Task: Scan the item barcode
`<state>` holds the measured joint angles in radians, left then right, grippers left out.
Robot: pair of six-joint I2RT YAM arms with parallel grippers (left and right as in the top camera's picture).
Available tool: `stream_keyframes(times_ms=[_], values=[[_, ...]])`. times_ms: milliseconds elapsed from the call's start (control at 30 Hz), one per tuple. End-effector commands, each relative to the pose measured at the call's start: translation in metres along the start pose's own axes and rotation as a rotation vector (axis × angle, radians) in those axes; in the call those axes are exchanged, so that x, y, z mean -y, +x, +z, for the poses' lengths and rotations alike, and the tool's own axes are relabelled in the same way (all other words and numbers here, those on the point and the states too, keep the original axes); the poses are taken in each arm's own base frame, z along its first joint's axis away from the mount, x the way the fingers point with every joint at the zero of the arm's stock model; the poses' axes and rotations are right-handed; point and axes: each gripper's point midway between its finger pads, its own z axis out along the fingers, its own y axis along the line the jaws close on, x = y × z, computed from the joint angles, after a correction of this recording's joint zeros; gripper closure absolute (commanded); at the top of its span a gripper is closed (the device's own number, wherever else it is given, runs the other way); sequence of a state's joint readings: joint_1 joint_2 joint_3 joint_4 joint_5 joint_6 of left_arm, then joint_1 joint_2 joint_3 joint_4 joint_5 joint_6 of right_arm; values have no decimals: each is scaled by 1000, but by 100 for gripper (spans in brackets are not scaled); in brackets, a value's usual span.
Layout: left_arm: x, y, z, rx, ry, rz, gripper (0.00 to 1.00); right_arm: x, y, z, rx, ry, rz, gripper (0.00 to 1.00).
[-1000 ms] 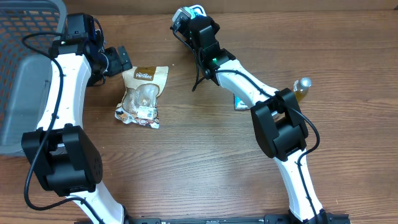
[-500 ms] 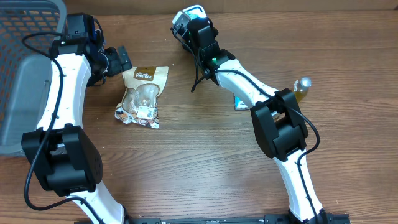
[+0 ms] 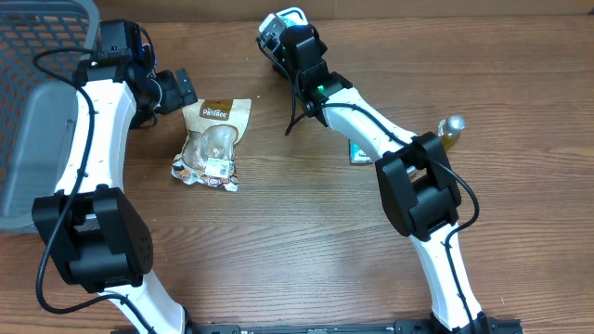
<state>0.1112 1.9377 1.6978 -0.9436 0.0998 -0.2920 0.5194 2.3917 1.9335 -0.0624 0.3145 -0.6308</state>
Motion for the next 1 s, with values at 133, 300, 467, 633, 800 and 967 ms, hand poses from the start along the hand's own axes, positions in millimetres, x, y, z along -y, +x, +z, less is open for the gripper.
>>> stream_keyframes(times_ms=[133, 300, 467, 633, 800, 967], values=[[5, -6, -9, 29, 5, 18, 0, 47, -65, -60, 109, -28, 171, 96], [5, -6, -9, 29, 5, 18, 0, 29, -59, -91, 14, -204, 393, 96], [5, -6, -9, 29, 5, 18, 0, -29, -28, -123, -187, -506, 506, 96], [5, -6, -9, 29, 5, 18, 0, -83, 8, -168, -433, -786, 586, 95], [5, -6, -9, 29, 5, 18, 0, -105, 41, -215, -675, -923, 609, 95], [5, -6, -9, 29, 5, 18, 1, -107, 68, -239, -842, -915, 588, 95]])
